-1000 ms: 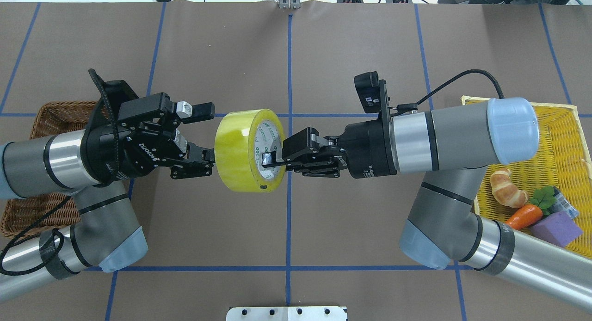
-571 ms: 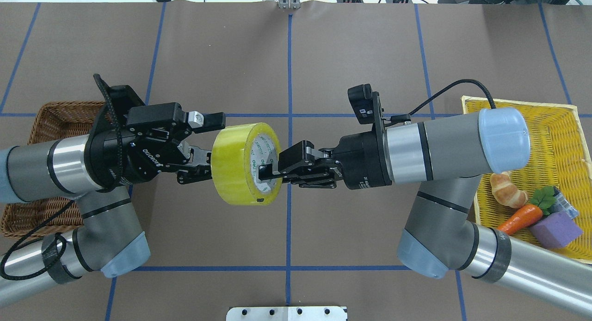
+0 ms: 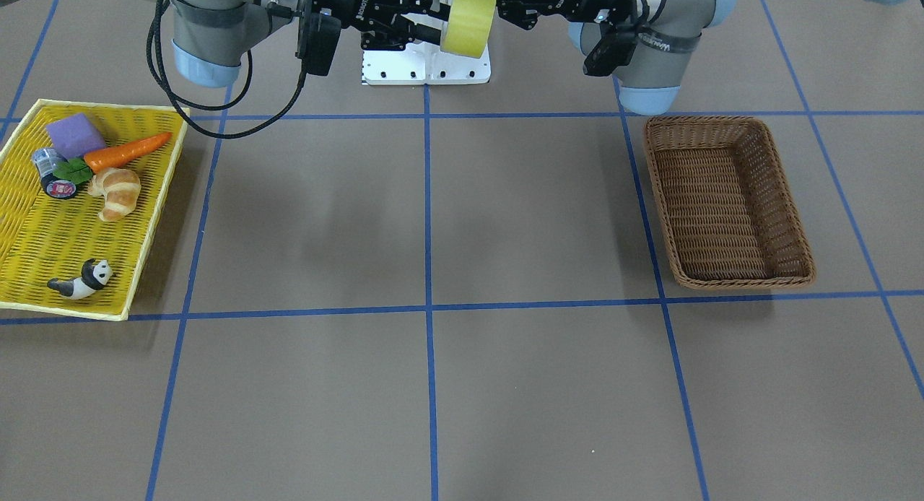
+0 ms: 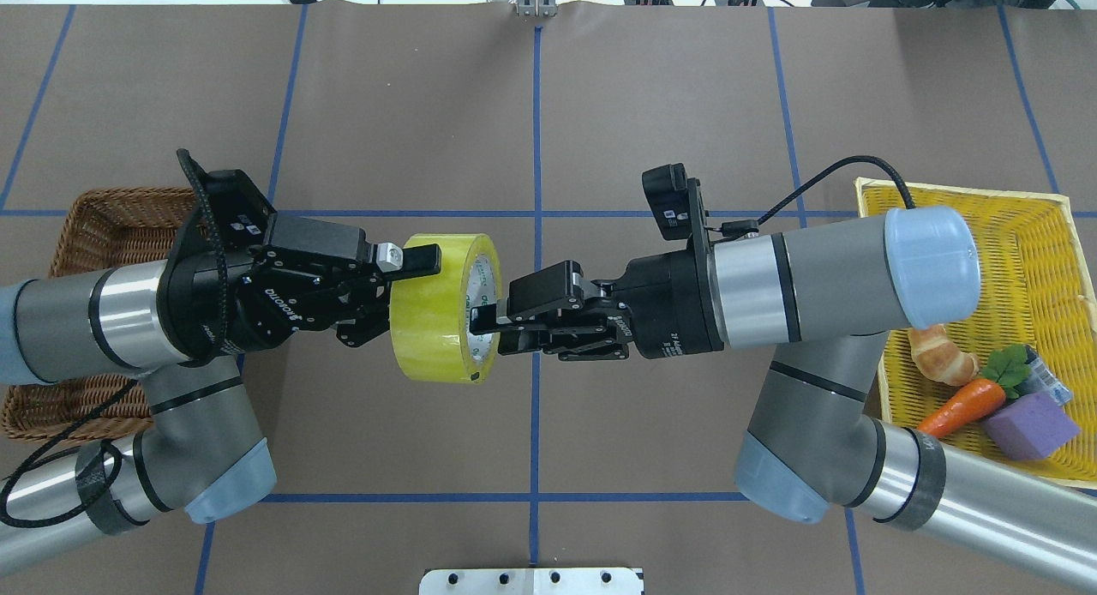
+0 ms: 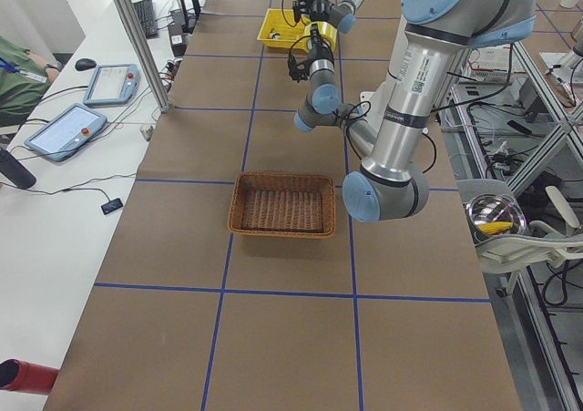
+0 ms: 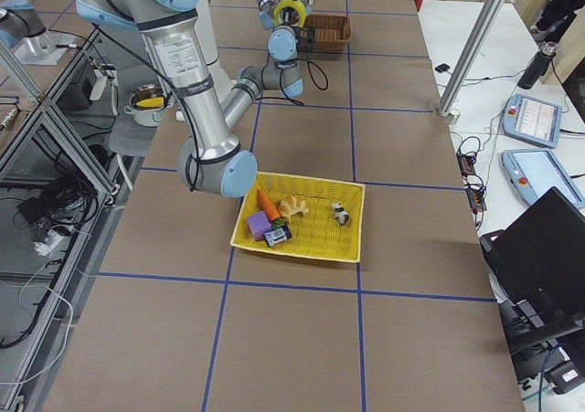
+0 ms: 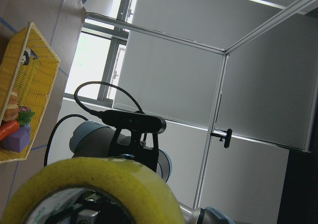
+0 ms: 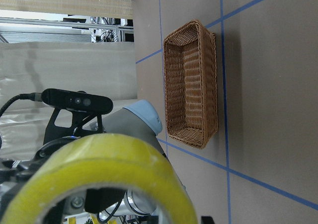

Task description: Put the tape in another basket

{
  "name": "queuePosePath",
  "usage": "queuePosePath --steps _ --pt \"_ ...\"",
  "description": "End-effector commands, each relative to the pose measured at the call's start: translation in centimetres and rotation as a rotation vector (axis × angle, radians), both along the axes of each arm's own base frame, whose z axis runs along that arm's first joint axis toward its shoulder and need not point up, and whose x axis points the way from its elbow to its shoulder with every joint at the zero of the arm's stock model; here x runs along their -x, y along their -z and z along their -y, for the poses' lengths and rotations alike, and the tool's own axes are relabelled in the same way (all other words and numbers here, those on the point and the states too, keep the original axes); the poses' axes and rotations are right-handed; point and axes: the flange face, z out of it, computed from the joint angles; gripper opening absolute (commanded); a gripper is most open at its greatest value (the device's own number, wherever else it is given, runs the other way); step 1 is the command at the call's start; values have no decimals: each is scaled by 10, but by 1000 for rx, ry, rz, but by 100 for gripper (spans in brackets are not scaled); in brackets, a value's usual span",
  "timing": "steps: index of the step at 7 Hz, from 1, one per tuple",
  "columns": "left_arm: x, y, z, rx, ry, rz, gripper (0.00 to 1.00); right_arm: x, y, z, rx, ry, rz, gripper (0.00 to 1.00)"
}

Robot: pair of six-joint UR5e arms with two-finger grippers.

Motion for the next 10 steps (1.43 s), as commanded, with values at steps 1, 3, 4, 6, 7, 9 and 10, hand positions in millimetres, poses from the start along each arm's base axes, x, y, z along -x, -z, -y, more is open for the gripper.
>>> queuePosePath --steps 1,3,4,6,7,9,10 --pt "5 -5 -3 -22 -3 -29 0 -2 -4 0 25 4 18 100" --pt "4 -24 -4 -12 -8 20 0 -18 -31 16 -24 -40 -38 100" --pt "14 -37 8 -21 20 78 0 -42 -58 45 -93 -97 -113 100" --pt "61 -49 75 -4 69 395 0 -97 -117 132 -137 -234 -304 100" --pt "77 -60 98 -66 61 588 0 -119 -130 164 -153 -307 -406 100" --pt "89 -140 96 -112 137 809 0 -178 -151 218 -176 -428 -632 100" --pt "100 -167 98 -138 172 899 0 -215 -168 242 -224 -455 -772 100"
